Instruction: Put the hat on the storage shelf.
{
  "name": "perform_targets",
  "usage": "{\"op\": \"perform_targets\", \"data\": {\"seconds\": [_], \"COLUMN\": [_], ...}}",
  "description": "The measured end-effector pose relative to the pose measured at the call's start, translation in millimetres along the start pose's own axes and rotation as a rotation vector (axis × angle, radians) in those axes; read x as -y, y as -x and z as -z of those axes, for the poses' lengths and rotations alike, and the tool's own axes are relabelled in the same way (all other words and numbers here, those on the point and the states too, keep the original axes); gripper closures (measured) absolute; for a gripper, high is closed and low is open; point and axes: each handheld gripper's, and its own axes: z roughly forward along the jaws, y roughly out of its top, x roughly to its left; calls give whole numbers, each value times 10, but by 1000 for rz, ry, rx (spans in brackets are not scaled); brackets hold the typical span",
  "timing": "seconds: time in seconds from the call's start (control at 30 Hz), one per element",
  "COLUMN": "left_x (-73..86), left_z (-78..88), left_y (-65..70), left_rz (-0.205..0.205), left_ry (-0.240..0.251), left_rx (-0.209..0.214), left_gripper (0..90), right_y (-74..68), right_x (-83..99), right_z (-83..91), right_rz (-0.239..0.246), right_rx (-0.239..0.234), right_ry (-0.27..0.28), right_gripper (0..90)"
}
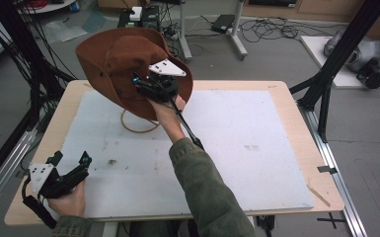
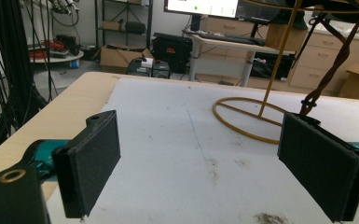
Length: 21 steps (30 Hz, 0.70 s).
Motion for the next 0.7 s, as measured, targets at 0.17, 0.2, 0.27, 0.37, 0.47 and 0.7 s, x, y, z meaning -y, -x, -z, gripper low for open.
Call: {"op": "perform_targets", "data": {"seconds": [0.17,0.2,0.27,0.37,0.47,0.7], "left_x": [2,2,1,-1,-2,-5], "left_z": [-5,-6,-6,-5,-4,-6], "left_y": [-2,-1,1,5,2,-8], "left_rz": [4,3,1,-1,-3,-4], "left_ry": [2,1,1,-1,2,5], "left_rx": [0,1,2,2,0,-4], "left_gripper": [133,133,134,133,133,133], "right_y": [70,88,117,166,217,462], "right_x": [-56,-70,-94,-135,-182,-312], "right_z": [66,81,118,179,261,670], "right_rz": [3,-1,7,11,22,46], "right_rx": [-14,-15,8,19,35,107], "right_ry": [21,27,34,36,39,66], "right_gripper": [175,154,121,109,107,95]}}
